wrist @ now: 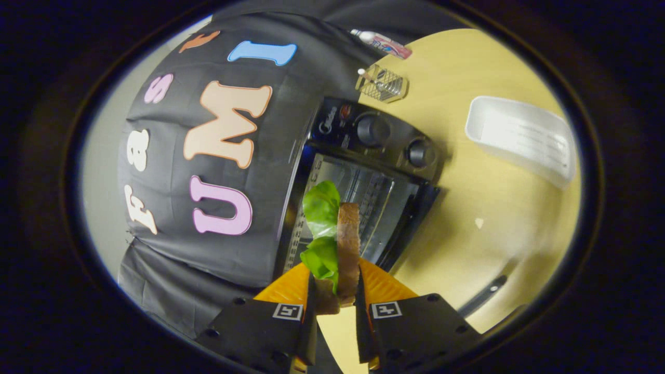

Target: Open the toaster oven, put the food inside, and close the toaster oven door.

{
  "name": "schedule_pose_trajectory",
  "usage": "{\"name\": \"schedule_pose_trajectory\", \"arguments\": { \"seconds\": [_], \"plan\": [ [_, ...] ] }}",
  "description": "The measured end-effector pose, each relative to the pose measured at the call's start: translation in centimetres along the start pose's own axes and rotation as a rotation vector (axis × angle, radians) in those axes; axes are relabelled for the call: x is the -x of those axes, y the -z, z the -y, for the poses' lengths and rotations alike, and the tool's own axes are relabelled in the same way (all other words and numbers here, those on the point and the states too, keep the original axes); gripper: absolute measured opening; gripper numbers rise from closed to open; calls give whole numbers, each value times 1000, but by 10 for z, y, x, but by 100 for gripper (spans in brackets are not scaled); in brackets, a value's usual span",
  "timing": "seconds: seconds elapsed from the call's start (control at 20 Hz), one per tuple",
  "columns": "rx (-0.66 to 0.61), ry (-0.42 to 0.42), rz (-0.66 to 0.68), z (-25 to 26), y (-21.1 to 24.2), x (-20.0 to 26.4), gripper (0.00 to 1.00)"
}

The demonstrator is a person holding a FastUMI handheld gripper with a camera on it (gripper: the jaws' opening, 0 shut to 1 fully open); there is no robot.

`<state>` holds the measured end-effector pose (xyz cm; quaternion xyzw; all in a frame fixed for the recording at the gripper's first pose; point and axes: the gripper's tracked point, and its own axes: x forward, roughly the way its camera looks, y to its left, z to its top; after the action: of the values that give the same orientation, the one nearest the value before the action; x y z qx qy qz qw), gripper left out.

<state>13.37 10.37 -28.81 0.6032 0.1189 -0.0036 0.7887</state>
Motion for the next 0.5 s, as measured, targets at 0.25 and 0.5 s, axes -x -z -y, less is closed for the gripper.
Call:
{"name": "schedule_pose_trajectory", "arguments": {
  "seconds": [0.25, 0.5],
  "plan": [
    [11, 14, 52, -7, 10, -44, 34],
    [78, 22, 86, -11, 5, -75, 35]
  ]
}}
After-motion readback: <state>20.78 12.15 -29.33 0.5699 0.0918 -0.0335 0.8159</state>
